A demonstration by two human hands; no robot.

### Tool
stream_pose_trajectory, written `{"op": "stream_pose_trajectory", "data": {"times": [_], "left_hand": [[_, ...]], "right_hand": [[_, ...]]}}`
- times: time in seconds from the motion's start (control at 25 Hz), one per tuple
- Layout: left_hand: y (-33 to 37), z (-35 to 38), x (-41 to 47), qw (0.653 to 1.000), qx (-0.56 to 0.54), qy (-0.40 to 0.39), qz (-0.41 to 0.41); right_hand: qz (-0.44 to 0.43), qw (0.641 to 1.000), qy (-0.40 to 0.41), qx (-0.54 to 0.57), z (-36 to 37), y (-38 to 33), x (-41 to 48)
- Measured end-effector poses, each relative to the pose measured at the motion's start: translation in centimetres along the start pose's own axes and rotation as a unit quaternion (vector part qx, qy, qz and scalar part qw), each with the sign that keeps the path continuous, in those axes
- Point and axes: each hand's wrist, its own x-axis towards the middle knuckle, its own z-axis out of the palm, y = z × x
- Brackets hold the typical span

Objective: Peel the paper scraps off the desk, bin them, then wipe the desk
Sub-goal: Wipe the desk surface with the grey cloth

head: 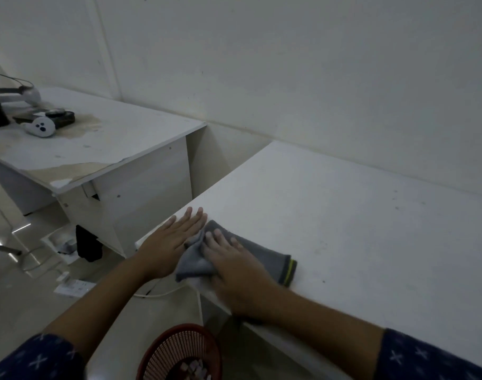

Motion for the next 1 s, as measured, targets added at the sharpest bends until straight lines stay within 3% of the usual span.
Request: {"op": "stream_pose_trajectory", "data": {"times": [0.12, 0.2, 0.28, 0.32, 0.4, 0.48, 0.56, 0.72, 0.8, 0.88, 0.92, 1.0], "left_hand": [[0.7, -0.1, 0.2, 0.998, -0.041, 0.013, -0.042], [1.0, 0.0, 0.3, 0.998, -0.039, 0.017, -0.052], [1.0, -0.1, 0.3, 0.998, -0.031, 0.020, -0.057], [1.0, -0.1, 0.3, 0.998, -0.028, 0.020, -0.058], [1.0, 0.0, 0.4, 0.998, -0.028, 0.020, -0.058], [0.9, 0.1, 0.4, 0.998, -0.030, 0.018, -0.056], [0.6, 0.2, 0.5, 0.998, -0.022, 0.010, -0.056], [1.0, 0.0, 0.4, 0.998, -0.012, -0.008, -0.068], [1.4, -0.3, 0.4, 0.997, -0.015, 0.002, -0.074], [1.6, -0.3, 0.4, 0.997, -0.016, 0.009, -0.077], [1.6, -0.3, 0.4, 0.997, -0.018, 0.010, -0.077], [1.4, -0.1, 0.4, 0.997, -0.034, 0.012, -0.073]], "right_hand": [[0.121, 0.990, 0.067, 0.005, -0.1, 8.2, 1.7], [0.252, 0.964, 0.083, 0.002, -2.4, 13.2, 2.3], [0.317, 0.933, 0.161, 0.050, -5.3, 15.1, 1.5], [0.318, 0.927, 0.187, 0.066, -6.2, 14.5, 0.8], [0.234, 0.955, 0.176, 0.051, -5.7, 9.9, -0.8], [0.090, 0.990, 0.107, 0.017, -2.5, 3.4, -2.8], [0.019, 0.999, 0.040, 0.030, 0.1, 0.0, -3.9], [0.174, 0.981, 0.076, 0.028, -1.4, 11.8, -3.7], [0.303, 0.950, 0.076, 0.008, -3.9, 18.5, -5.0], [0.381, 0.918, 0.087, 0.066, -7.1, 20.8, -6.1], [0.386, 0.914, 0.105, 0.073, -8.2, 20.0, -6.0], [0.310, 0.940, 0.134, 0.052, -8.8, 15.4, -5.1]]}}
